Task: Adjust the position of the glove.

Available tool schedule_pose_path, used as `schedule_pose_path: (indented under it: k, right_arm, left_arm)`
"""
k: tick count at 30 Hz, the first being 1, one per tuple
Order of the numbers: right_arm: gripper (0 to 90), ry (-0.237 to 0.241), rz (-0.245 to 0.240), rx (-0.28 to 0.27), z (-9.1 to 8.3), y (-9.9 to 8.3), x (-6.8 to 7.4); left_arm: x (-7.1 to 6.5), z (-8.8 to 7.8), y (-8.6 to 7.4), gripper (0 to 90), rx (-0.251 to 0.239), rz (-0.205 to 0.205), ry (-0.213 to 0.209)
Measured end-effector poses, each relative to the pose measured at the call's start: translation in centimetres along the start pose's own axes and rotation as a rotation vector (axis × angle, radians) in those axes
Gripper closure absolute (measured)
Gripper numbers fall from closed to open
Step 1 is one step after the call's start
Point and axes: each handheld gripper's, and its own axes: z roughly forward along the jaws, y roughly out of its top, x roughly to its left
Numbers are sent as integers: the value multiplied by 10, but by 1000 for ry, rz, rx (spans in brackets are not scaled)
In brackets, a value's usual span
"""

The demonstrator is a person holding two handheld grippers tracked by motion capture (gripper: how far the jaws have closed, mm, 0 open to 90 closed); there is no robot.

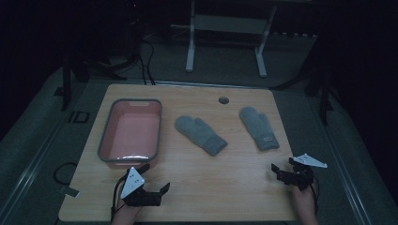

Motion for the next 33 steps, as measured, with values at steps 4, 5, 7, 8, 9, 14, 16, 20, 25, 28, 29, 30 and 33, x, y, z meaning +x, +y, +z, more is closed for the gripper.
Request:
schedule_pose_path:
  k: [4, 5, 7, 8, 9, 14, 16, 20, 25, 28, 29, 30, 33]
  right_arm:
    - [146, -5, -2, 4, 0, 0, 1]
    - [146, -5, -1, 6, 1, 0, 1]
    - [146, -6, -4, 4, 0, 0, 1]
    - [146, -5, -6, 4, 0, 0, 1]
    - [146, -5, -7, 5, 0, 0, 1]
    - [146, 3, -2, -3, 0, 0, 0]
    - [146, 11, 12, -13, -1, -1, -1]
    - [146, 25, 44, -35, -3, -1, -5]
    - [146, -5, -11, -14, -1, 0, 2]
    - [146, 11, 1, -34, -3, 2, 1]
    - [146, 21, 11, -33, -4, 4, 0]
    - [146, 21, 11, -33, -4, 4, 0]
    - [146, 45, 12, -43, -5, 17, 2]
  left_arm:
    - [0, 0, 0, 0, 3, 2, -3]
    - [0, 0, 0, 1, 2, 2, -4]
    - [0, 0, 0, 1, 0, 1, -3]
    - [0, 0, 0, 1, 2, 0, -3]
    - [0, 0, 0, 1, 2, 0, -3]
    - [0, 0, 0, 0, 5, 1, -5]
    - [-1, 0, 0, 1, 4, 1, -5]
    - [0, 0, 0, 1, 4, 0, -6]
    - [0, 0, 1, 1, 4, -1, -11]
    - [0, 0, 1, 1, 2, -1, -8]
    - [0, -1, 1, 1, 0, -3, -8]
    - [0, -1, 1, 1, 0, -3, -8]
    - [1, -1, 0, 1, -2, -10, -9]
